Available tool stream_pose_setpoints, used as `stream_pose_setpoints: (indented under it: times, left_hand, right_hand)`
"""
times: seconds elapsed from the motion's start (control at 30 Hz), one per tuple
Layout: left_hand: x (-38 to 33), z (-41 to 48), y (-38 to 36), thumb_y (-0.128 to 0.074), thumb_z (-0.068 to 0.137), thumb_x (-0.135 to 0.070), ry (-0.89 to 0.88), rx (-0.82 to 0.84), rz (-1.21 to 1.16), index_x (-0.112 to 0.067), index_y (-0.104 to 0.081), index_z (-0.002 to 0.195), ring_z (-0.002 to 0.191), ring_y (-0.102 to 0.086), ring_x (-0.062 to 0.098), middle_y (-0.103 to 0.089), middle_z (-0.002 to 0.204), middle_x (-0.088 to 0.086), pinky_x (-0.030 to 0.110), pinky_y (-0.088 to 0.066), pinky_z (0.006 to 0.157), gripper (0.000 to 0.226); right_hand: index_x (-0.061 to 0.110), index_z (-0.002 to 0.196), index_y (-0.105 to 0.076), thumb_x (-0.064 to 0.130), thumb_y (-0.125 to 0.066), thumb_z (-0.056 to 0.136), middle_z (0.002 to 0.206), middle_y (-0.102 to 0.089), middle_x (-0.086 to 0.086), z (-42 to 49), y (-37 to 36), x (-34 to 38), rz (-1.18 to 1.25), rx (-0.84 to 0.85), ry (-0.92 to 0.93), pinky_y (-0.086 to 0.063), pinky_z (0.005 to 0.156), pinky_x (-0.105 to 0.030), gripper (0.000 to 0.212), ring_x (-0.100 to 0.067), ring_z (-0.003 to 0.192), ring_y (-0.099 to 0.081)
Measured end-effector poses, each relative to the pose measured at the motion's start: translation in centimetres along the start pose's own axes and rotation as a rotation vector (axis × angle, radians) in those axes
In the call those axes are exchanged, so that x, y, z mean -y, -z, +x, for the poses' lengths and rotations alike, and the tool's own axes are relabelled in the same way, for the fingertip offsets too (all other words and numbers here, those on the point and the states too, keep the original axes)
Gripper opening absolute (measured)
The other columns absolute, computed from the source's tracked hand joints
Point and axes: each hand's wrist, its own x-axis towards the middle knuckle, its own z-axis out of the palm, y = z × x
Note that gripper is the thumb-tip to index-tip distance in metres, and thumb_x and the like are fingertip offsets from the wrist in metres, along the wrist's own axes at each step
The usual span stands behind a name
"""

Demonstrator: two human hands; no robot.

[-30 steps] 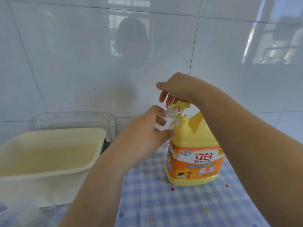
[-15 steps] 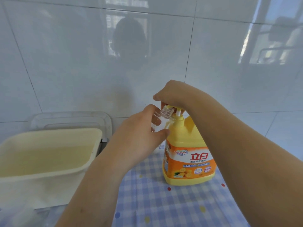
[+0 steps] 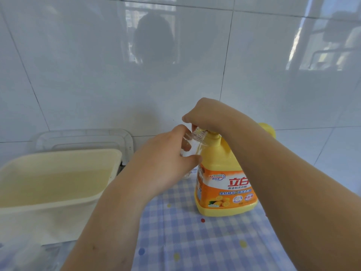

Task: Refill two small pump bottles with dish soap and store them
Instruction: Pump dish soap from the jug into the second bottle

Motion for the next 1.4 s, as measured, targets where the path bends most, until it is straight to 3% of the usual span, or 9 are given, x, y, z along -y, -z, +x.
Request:
stream_pose_setpoints:
  times: [0.13, 0.2, 0.3, 0.43, 0.67, 0.83, 0.97, 1.27, 1.4]
  left_hand:
    - [0.0, 0.1, -0.1, -0.059, 0.087, -0.049, -0.011, -0.001, 0.026, -0.034, -0.045, 0.117, 0.090, -0.058, 0.003, -0.057, 0.106, -0.019, 0.020, -0.043, 0.069, 0.036]
    - [0.0, 0.1, -0.2, -0.057, 0.088, -0.050, -0.014, 0.008, 0.031, -0.033, -0.044, 0.118, 0.088, -0.057, 0.003, -0.056, 0.108, -0.019, 0.016, -0.038, 0.064, 0.037]
    - [0.0, 0.0, -0.2, -0.054, 0.089, -0.051, -0.014, 0.011, 0.029, -0.034, -0.042, 0.119, 0.086, -0.057, 0.005, -0.056, 0.111, -0.019, 0.016, -0.034, 0.060, 0.037]
    - [-0.2, -0.1, 0.0, -0.056, 0.089, -0.051, -0.013, -0.043, 0.020, -0.035, -0.043, 0.120, 0.094, -0.058, 0.006, -0.058, 0.112, -0.019, 0.023, -0.042, 0.067, 0.038]
    - [-0.7, -0.1, -0.4, -0.057, 0.087, -0.050, -0.003, -0.131, 0.025, -0.035, -0.045, 0.121, 0.093, -0.059, 0.004, -0.059, 0.111, -0.020, 0.025, -0.043, 0.072, 0.039]
    - [-0.7, 0.1, -0.3, -0.065, 0.081, -0.051, 0.045, -0.172, 0.028, -0.035, -0.055, 0.118, 0.088, -0.058, 0.002, -0.062, 0.103, -0.020, 0.024, -0.044, 0.073, 0.042]
    - [-0.8, 0.0, -0.3, -0.065, 0.081, -0.051, 0.040, -0.191, 0.047, -0.033, -0.057, 0.116, 0.086, -0.056, 0.002, -0.062, 0.102, -0.019, 0.020, -0.040, 0.066, 0.040]
    - [-0.7, -0.3, -0.1, -0.062, 0.081, -0.053, 0.030, -0.172, 0.108, -0.036, -0.057, 0.111, 0.086, -0.056, 0.006, -0.061, 0.096, -0.017, 0.024, -0.041, 0.067, 0.036]
    - [-0.6, -0.2, -0.1, -0.061, 0.081, -0.052, 0.039, -0.129, 0.137, -0.035, -0.057, 0.113, 0.084, -0.054, 0.007, -0.062, 0.099, -0.016, 0.022, -0.038, 0.062, 0.036]
  right_hand:
    - [0.002, 0.112, -0.067, 0.012, -0.044, 0.095, 0.065, -0.034, -0.002, 0.2, 0.1, -0.2, 0.054, -0.011, -0.017, -0.026, 0.050, -0.024, 0.031, -0.015, 0.054, -0.029]
    - [0.002, 0.095, -0.067, 0.014, -0.046, 0.094, 0.065, -0.036, -0.001, 0.3, 0.1, -0.3, 0.062, -0.025, -0.027, -0.027, 0.050, -0.025, 0.024, -0.015, 0.055, -0.032]
    - [0.014, 0.065, -0.044, 0.017, -0.048, 0.092, 0.062, -0.039, 0.000, 0.5, 0.0, -0.2, 0.069, -0.044, -0.050, -0.030, 0.050, -0.025, 0.027, -0.016, 0.054, -0.035]
    - [0.009, 0.072, -0.051, 0.019, -0.050, 0.093, 0.063, -0.051, -0.004, 0.3, 0.7, -0.2, 0.115, -0.043, -0.045, -0.036, 0.046, -0.022, 0.023, -0.017, 0.049, -0.046]
    - [0.002, 0.096, -0.061, 0.020, -0.045, 0.098, 0.092, -0.065, -0.013, -0.6, 1.7, 0.7, 0.053, 0.031, -0.036, -0.043, 0.049, -0.025, 0.024, -0.020, 0.051, -0.051]
    - [0.000, 0.101, -0.061, 0.022, -0.046, 0.099, 0.070, -0.058, -0.011, -1.0, 1.7, 0.8, 0.071, 0.020, -0.062, -0.043, 0.044, -0.025, 0.027, -0.020, 0.046, -0.052]
    - [-0.001, 0.110, -0.062, 0.023, -0.044, 0.100, 0.068, -0.056, -0.011, -1.0, 1.7, 0.8, 0.075, 0.023, -0.065, -0.044, 0.046, -0.025, 0.032, -0.020, 0.046, -0.052]
    - [0.011, 0.089, -0.068, 0.021, -0.048, 0.094, 0.064, -0.051, -0.003, 0.2, 0.6, 0.0, 0.099, -0.042, -0.054, -0.036, 0.051, -0.023, 0.023, -0.017, 0.051, -0.046]
    - [0.015, 0.073, -0.058, 0.025, -0.051, 0.088, 0.068, -0.054, 0.000, 1.3, -0.5, -0.5, 0.100, -0.096, -0.075, -0.036, 0.053, -0.025, 0.020, -0.016, 0.057, -0.047]
